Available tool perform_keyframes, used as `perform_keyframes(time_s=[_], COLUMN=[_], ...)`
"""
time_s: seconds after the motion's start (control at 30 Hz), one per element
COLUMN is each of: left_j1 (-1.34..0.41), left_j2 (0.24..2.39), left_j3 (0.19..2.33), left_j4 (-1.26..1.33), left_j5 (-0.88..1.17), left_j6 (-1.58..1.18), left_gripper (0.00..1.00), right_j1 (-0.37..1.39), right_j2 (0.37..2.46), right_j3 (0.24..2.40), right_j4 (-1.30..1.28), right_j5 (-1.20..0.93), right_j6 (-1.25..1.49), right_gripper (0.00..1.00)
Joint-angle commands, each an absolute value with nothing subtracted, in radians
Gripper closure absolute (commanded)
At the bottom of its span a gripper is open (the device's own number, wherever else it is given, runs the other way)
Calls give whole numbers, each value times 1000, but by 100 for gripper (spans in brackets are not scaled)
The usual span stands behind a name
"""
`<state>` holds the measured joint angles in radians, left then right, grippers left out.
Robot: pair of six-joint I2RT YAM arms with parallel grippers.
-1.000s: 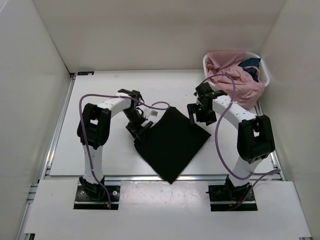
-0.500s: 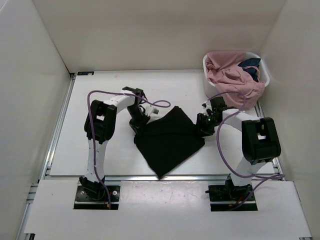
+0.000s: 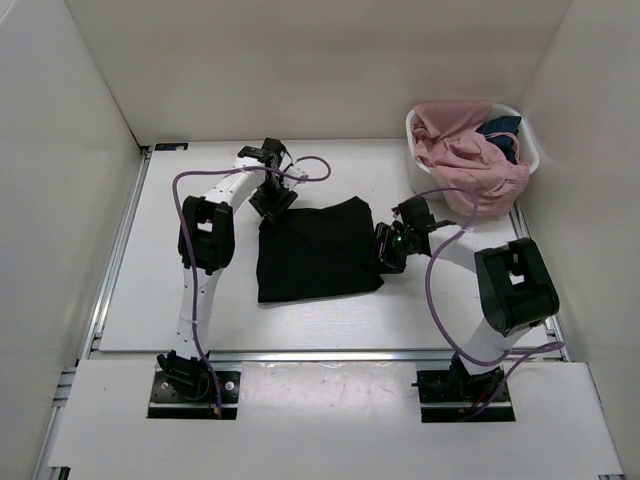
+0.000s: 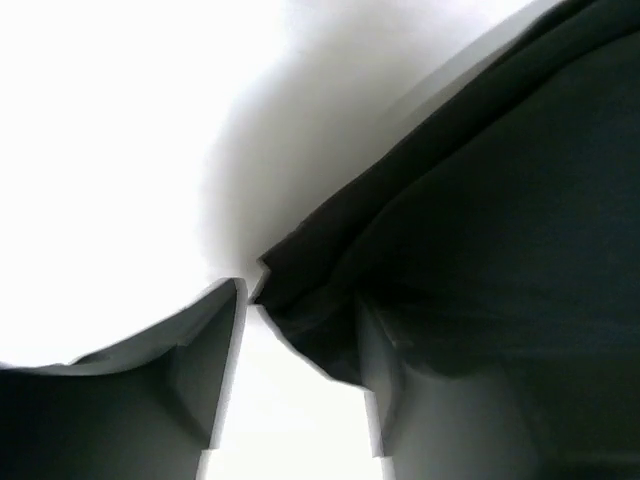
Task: Fold and stack the trousers
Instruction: Fold the trousers
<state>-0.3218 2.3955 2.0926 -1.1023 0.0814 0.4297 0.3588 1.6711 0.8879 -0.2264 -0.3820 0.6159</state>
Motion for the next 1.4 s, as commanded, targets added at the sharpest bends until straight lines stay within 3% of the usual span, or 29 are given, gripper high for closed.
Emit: perform_keyframes(time_s=[0.0, 0.03, 0.13, 0.17, 0.2, 0.4, 0.57, 0.67, 0.87, 1.0, 1.37], left_j1=[-310, -301, -288, -279, -266, -216, -115, 3, 286, 308, 379], left_j2=[2379, 2369, 2310, 2286, 2228, 1979, 1729, 1588, 1346, 1218, 1203], left_j3=[2173, 2186, 2218, 2218, 2218, 2145, 1859, 1645, 1364, 1252, 1258], left_j4=[-1066, -1055, -1055, -1055, -1043, -979, -969, -969, -960, -951, -951], left_j5=[-53, -70, -144, -158, -167, -132, -74, -74, -124, -149, -88], left_j6=[424, 423, 400, 400, 391, 331, 281, 258, 229, 172, 161], left_gripper=[32, 28, 16, 10, 0, 0, 0, 0, 0, 0, 0], right_j1=[345, 345, 345, 345, 336, 272, 137, 62, -199, -221, -221], right_j2=[1683, 1683, 1683, 1655, 1640, 1529, 1497, 1433, 1396, 1427, 1445], right_j3=[980, 989, 1058, 1083, 1129, 1320, 1454, 1479, 1499, 1560, 1583], right_j4=[-259, -276, -394, -435, -474, -817, -1035, -1058, -1077, -1086, -1054], right_j5=[-314, -314, -293, -270, -247, -62, -31, 80, 89, 158, 95], right_j6=[651, 650, 595, 580, 551, 528, 460, 413, 356, 365, 377], right_gripper=[38, 31, 23, 1, 1, 1, 1, 1, 1, 1, 1])
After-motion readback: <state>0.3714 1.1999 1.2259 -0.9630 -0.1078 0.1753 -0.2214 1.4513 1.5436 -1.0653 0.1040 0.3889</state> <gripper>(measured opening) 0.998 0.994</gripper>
